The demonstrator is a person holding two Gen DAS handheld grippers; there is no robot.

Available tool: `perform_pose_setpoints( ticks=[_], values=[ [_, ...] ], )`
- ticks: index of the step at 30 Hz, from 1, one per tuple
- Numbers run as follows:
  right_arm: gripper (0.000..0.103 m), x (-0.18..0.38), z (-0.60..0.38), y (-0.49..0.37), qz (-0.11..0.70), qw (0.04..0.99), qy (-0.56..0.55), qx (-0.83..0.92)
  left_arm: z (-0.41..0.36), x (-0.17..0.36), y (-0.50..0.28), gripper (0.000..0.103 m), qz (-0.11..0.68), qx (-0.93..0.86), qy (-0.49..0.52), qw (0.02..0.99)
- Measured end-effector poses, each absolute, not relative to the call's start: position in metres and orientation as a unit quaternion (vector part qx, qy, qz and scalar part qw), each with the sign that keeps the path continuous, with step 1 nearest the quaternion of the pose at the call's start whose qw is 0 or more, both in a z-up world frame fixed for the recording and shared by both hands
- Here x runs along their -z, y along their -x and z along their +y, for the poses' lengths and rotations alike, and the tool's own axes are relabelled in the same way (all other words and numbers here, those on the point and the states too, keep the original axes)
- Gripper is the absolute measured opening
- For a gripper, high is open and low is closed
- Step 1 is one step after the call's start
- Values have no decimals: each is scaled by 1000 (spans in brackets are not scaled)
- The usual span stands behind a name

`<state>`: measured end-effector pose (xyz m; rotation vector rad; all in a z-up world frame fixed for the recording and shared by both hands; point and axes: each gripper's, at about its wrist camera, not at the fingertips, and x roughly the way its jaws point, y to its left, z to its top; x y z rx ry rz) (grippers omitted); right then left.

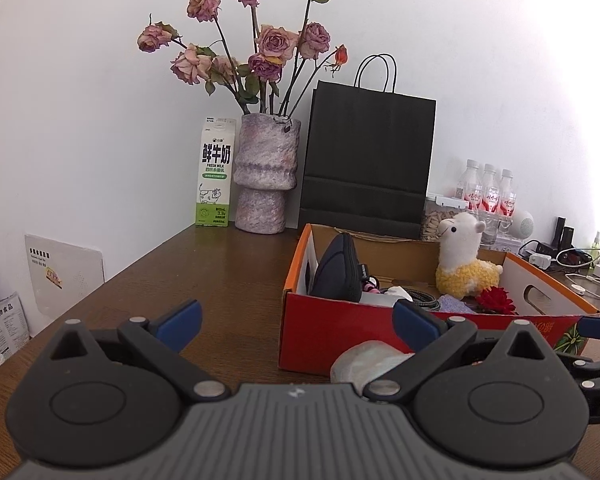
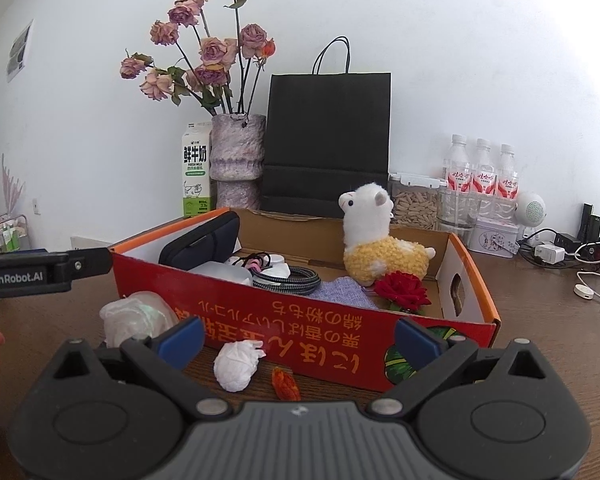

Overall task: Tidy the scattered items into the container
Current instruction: 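Withdraw both tools from the box back over the table, then grasp the white tissue with the right tool while the left tool grasps the plastic bag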

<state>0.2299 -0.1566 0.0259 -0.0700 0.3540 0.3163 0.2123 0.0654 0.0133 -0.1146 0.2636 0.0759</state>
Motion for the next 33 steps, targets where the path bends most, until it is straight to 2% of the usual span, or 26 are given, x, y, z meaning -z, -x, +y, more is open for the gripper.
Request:
perform_pose_setpoints(
  ticks=[3, 6, 8, 13, 14, 15, 16, 17, 19, 33],
  values=[
    [93, -25, -154, -231, 189, 968, 37, -162, 74, -12, -208, 103, 137, -39, 68, 988],
    [80, -22, -150, -235, 212, 961, 39, -174, 84, -11, -204, 103, 144, -34, 84, 986],
    [68, -20, -144, -240, 231, 954, 39, -185, 88, -11, -202, 103, 145, -33, 89, 985],
    [50, -14, -121, -256, 268, 943, 45, -193, 85, -11, -201, 103, 149, -24, 78, 986],
    [40, -12, -116, -260, 279, 941, 49, -188, 84, -11, -201, 103, 148, -23, 75, 986],
    [36, -10, -112, -263, 285, 940, 53, -181, 83, -11, -201, 103, 149, -23, 72, 986],
    [20, -10, -110, -263, 282, 941, 58, -177, 82, -11, -201, 103, 150, -23, 71, 986],
    [16, -10, -108, -263, 282, 941, 59, -180, 83, -11, -202, 103, 151, -22, 72, 986],
    [13, -10, -108, -259, 279, 940, 57, -189, 83, -10, -203, 103, 155, -22, 73, 985],
    [13, -24, -139, -226, 202, 965, 46, -163, 49, -7, -217, 103, 183, 9, 46, 982]
  ],
)
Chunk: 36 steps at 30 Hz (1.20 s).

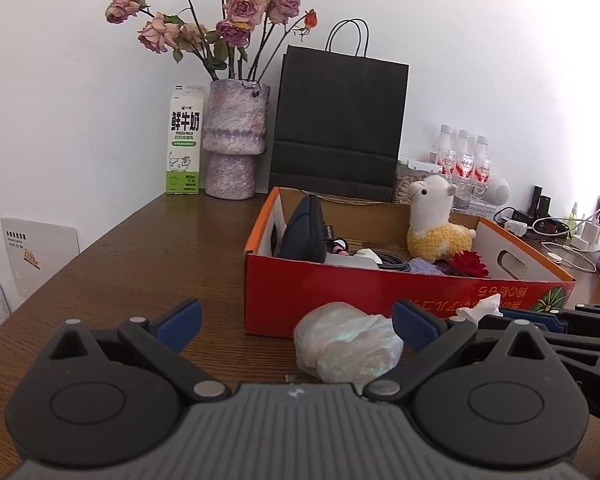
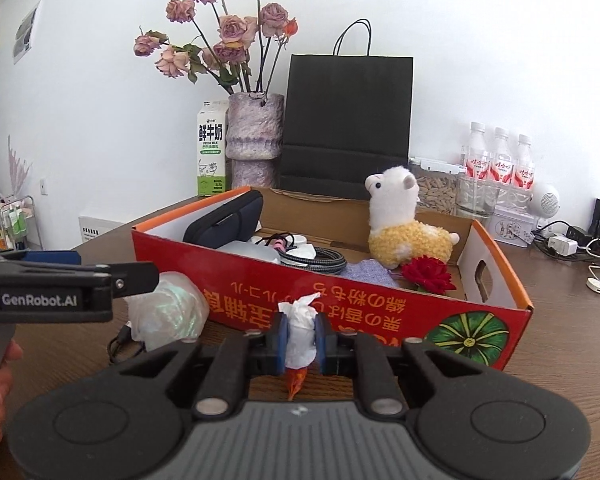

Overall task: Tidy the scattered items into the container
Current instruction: 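Grasp the white tissue with the right tool while the left tool grasps the plastic bag, then carry the tissue and plastic bag in both tools over the box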

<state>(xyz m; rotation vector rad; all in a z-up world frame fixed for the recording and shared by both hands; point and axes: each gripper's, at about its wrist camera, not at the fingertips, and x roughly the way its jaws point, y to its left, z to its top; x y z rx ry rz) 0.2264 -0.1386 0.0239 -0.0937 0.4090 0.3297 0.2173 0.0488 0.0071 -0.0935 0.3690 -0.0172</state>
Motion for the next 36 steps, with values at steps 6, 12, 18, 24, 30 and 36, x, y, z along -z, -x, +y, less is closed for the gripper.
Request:
perform_pose_setpoints(
  ticks=[6, 12, 18, 24, 30, 36],
  values=[
    [13, -24, -158, -225, 206, 966, 33, -152, 25, -6, -226, 103, 196, 9, 11, 980],
    [13, -23, -160, -224, 203, 966, 33, -156, 17, -3, -233, 88, 216, 10, 9, 976],
    [13, -23, -161, -223, 202, 966, 30, -160, 17, -1, -233, 46, 228, 31, 25, 973],
    [13, -23, -161, -221, 201, 964, 30, -168, 18, -5, -228, 36, 223, 38, 36, 974],
    [13, -25, -164, -218, 198, 965, 22, -174, 18, -12, -220, 26, 205, 42, 42, 977],
    [13, -31, -172, -218, 190, 965, 12, -182, 24, -25, -204, 23, 172, 45, 60, 982]
  ],
)
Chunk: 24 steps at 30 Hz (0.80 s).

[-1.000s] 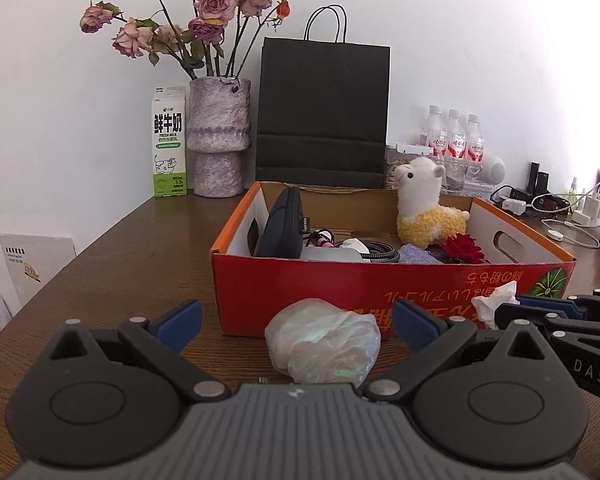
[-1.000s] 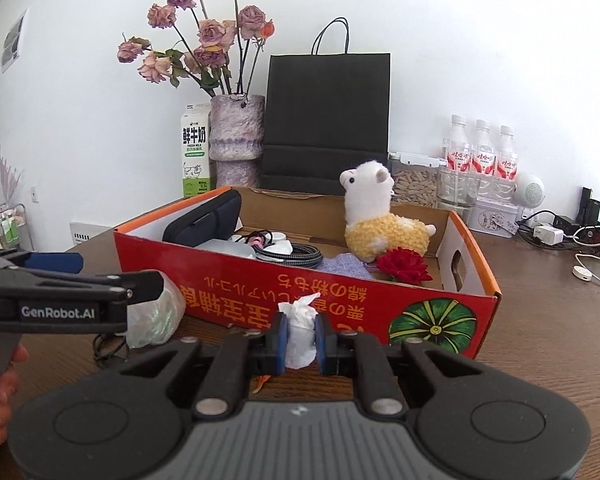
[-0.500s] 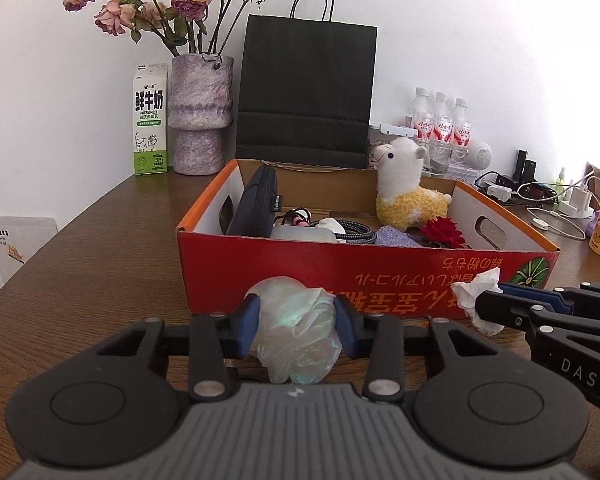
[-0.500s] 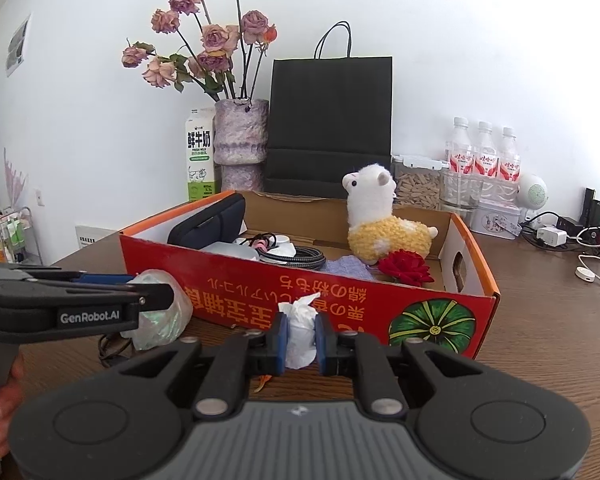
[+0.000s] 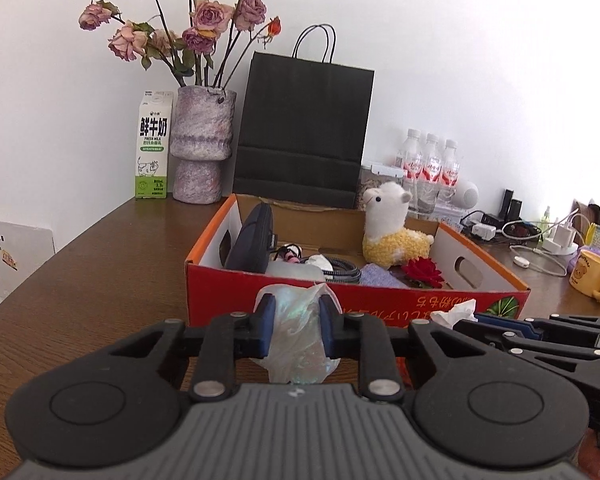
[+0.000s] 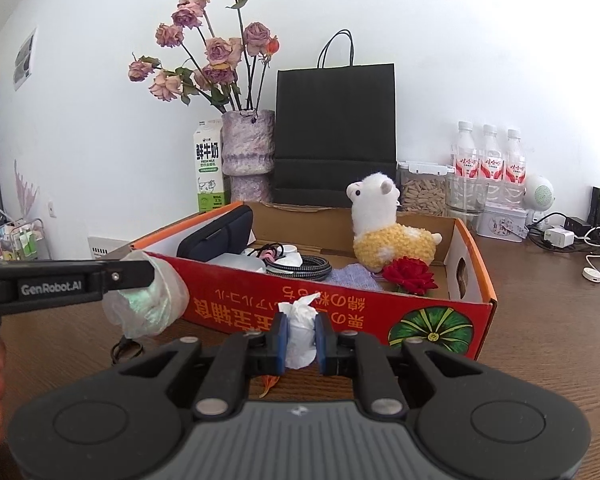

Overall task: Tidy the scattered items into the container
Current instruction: 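Carry the tissue and plastic bag in both tools over the box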

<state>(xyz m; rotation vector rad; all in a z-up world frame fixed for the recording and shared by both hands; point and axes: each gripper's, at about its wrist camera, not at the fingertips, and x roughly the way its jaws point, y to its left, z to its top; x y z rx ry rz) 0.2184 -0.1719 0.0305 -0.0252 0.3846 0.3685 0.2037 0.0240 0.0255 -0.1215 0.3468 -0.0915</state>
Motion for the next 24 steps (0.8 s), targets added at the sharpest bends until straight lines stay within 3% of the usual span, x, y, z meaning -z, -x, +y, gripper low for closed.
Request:
perform_pose_setpoints(
  ticks=[12, 20, 24],
  values=[
    [13, -72, -186, -263, 153, 971, -10, -181, 14, -82, -228, 24, 81, 61, 79, 992],
    [13, -60, -178, -316, 167, 969, -26, -179, 7, -53, -296, 24, 82, 55, 100, 990],
    [13, -48, -177, -322, 186, 967, -18, -176, 16, -39, -310, 25, 121, 55, 104, 986]
  ],
)
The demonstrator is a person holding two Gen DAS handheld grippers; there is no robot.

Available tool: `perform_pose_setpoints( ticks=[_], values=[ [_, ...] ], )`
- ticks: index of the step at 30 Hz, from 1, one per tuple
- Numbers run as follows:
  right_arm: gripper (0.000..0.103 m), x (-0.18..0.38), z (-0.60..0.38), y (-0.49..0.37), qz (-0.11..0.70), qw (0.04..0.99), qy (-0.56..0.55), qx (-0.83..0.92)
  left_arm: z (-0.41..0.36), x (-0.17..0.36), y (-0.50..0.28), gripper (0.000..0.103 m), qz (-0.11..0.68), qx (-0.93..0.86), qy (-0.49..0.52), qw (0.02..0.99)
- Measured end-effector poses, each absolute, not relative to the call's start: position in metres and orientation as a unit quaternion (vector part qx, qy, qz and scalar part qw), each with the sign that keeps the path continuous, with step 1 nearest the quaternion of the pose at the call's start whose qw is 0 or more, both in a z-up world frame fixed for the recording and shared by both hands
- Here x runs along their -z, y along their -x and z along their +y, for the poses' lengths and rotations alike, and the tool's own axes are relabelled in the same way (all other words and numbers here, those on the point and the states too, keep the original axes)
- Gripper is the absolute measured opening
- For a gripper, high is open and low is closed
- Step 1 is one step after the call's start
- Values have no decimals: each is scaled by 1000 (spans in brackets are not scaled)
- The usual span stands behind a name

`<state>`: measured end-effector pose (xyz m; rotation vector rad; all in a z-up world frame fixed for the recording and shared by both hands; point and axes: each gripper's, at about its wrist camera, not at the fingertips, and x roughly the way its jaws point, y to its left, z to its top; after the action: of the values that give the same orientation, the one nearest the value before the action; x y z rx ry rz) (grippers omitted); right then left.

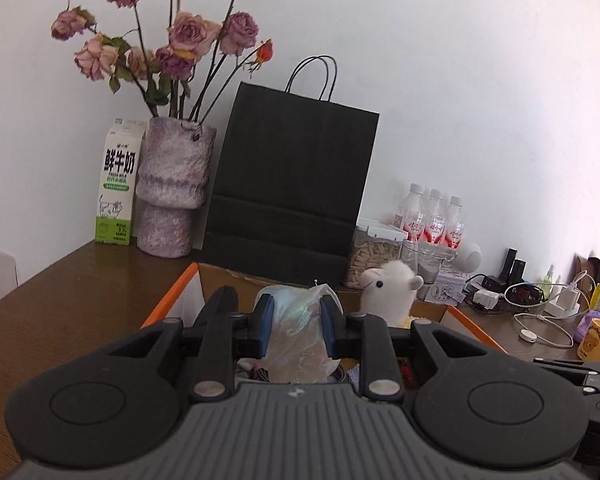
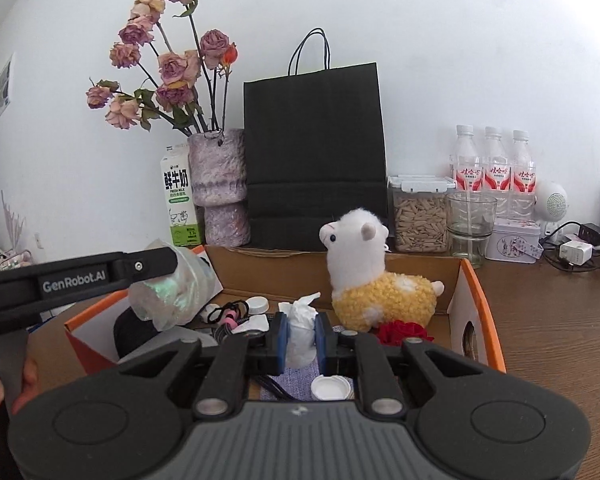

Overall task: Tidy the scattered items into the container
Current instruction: 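Carry the tissue and plastic bag in both tools over the box, then open both tools to drop the tissue and plastic bag into the box, then withdraw both tools from the box back over the table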

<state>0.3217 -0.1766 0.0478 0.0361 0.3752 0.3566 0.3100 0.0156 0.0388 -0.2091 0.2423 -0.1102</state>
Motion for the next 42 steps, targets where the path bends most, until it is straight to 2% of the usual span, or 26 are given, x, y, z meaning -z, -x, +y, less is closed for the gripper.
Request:
perform_pose_setpoints(
  ticks=[5, 6, 7, 8, 9, 10, 11, 15, 42],
  values=[
    [14, -43, -173, -320, 187, 967, -9, -174, 19, -38, -307, 27, 120, 55, 103, 986],
    [16, -43, -174, -319, 187, 967, -11, -174, 18, -38, -305, 30, 117, 56, 99, 987],
    [21, -42, -174, -317, 186, 967, -13, -172, 16, -37, -304, 40, 115, 55, 94, 987],
    [39, -40, -174, -315, 185, 968, -14, -170, 13, -36, -303, 52, 113, 50, 84, 989],
    [69, -39, -173, -314, 186, 968, -12, -167, 9, -36, -301, 79, 109, 43, 73, 990],
    [83, -39, -172, -312, 182, 970, -9, -163, 6, -36, -297, 103, 100, 34, 63, 992],
    [98, -39, -172, -310, 174, 972, -8, -161, 3, -37, -293, 103, 87, 26, 53, 994],
    [101, -42, -171, -302, 151, 977, -3, -151, -4, -39, -279, 103, 45, 21, 38, 998],
    [103, -35, -164, -257, 116, 982, 24, -146, 16, -28, -260, 103, 63, -15, 57, 996]
  ],
)
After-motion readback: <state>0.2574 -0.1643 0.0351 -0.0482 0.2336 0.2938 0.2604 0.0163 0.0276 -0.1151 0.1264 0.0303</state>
